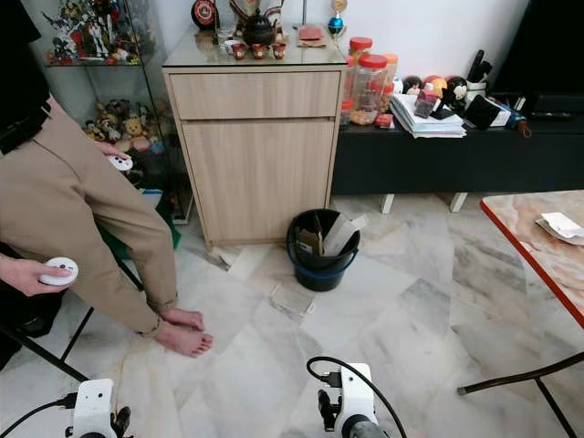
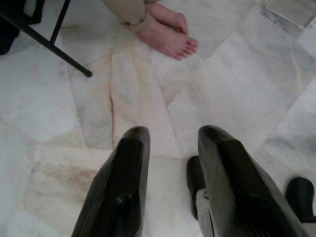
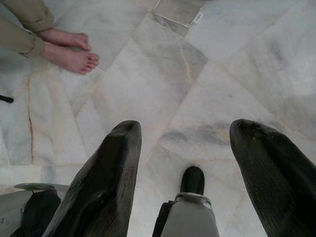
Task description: Picking trash to rubbish bin
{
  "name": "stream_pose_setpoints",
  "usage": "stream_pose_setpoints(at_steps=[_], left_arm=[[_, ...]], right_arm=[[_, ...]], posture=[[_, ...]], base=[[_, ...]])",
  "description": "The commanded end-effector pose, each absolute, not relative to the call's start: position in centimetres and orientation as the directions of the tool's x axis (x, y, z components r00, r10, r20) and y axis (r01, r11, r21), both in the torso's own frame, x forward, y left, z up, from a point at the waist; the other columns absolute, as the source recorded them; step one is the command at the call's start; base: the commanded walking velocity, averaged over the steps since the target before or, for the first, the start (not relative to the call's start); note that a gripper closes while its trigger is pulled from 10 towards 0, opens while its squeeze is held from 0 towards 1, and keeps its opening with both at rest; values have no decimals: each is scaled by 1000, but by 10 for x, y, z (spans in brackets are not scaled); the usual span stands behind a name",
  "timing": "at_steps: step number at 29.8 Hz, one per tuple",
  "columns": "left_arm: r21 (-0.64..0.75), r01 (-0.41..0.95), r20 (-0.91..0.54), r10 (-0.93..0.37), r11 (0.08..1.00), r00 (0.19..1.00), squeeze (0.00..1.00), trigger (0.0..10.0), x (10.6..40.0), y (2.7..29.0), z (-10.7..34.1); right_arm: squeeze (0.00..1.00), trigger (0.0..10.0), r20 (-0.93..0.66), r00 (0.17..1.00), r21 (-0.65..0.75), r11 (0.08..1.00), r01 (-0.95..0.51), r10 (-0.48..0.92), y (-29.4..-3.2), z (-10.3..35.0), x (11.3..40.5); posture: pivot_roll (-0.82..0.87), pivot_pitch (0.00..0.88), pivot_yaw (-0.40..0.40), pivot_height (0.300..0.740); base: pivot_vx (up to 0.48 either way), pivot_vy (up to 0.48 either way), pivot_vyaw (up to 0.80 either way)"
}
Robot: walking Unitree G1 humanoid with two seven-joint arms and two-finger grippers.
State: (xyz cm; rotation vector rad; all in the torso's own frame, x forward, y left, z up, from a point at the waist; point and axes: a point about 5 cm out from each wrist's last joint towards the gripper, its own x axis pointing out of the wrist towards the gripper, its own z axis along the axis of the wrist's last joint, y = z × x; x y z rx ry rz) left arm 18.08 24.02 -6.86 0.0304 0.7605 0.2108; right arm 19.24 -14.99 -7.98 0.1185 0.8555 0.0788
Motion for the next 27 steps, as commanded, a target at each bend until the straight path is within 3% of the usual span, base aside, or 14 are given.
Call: stream_pose_setpoints(at_steps=[1, 27], left_arm=[[115, -179, -684, 209, 977, 699, 0, 10000, 180, 241, -69], [118, -180, -696, 211, 977, 686, 0, 10000, 181, 239, -70]], right_arm=[[0, 10000, -743, 660, 140, 990, -12, 113, -149, -79, 195], [0, 10000, -734, 667, 155, 988, -19, 128, -146, -78, 196]], posture=[[-67, 0, -23, 740], [-60, 0, -24, 740]], base=[[0, 0, 0], [0, 0, 0]])
